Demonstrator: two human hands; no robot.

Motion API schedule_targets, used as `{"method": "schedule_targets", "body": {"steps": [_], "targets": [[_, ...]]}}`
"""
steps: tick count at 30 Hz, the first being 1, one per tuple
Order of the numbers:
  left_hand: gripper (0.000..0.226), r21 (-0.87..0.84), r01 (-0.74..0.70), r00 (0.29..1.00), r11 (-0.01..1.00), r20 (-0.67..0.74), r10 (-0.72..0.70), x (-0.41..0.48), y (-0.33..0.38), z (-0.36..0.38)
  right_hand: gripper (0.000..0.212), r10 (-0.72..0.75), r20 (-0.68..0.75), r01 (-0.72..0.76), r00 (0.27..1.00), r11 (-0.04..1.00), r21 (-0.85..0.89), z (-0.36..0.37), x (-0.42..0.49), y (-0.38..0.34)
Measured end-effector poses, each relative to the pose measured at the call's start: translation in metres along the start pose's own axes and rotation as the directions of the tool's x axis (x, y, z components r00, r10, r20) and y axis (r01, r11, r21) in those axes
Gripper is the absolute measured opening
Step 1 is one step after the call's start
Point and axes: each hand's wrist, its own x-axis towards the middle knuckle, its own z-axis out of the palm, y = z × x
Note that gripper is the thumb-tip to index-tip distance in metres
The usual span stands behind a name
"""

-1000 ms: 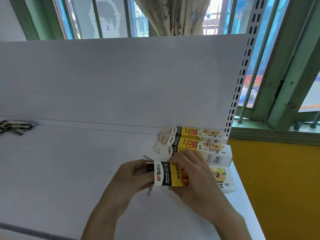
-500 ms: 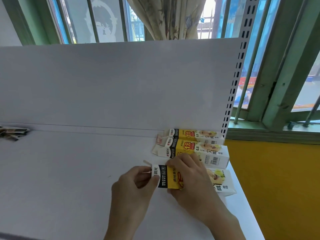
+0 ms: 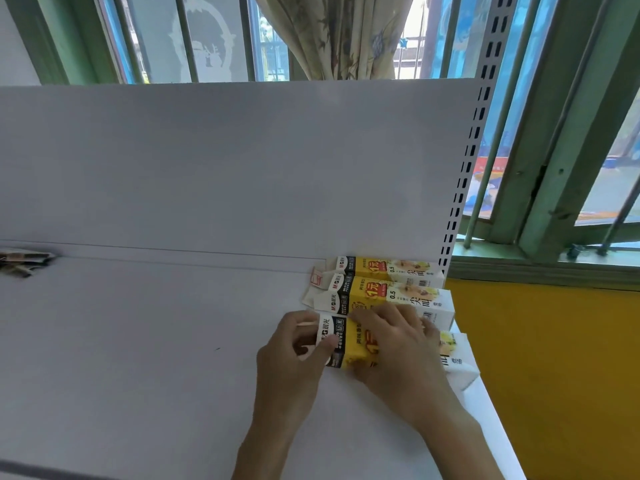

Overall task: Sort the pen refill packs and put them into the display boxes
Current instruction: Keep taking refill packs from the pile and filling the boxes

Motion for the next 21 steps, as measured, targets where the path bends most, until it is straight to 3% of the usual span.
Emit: {"method": "schedule_targets", "body": {"steps": [3,6,9,12,15,21], "targets": [[0.022,-0.006,0.023,1.000,1.000,-0.017,-0.024,0.002,-0.008,-0.001,0.056,0.144,0.196,-0.139,0.970,0.990,-0.038,-0.015,-0.007,0.012],[0.032,0.138,-0.056,0.990,0.989,0.134,0.037,0.002,-0.014,-0.002,0.046,0.239,0.105,-0.236,0.965,0.971,-0.034,-0.018,-0.012,0.021],[0.042,0.343,-0.212,0.976,0.915,0.112,0.184,0.006,-0.015,-0.005,0.046,0.294,0.076,-0.293,0.953,0.956,-0.018,-0.009,-0.010,0.020],[0.043,0.338,-0.286,0.953,0.897,0.199,0.230,0.008,-0.013,-0.028,0.048,0.310,0.003,-0.309,0.951,0.949,0.068,-0.003,-0.008,0.012],[0.039,0.404,-0.307,0.948,0.862,0.205,0.242,0.008,-0.025,-0.069,0.045,0.218,-0.111,-0.195,0.970,0.963,0.185,0.000,0.006,-0.024],[0.035,0.554,-0.126,0.985,0.823,-0.031,0.171,-0.011,-0.061,-0.209,0.040,-0.014,0.119,-0.037,0.993,0.906,0.421,0.049,0.043,-0.156]]}}
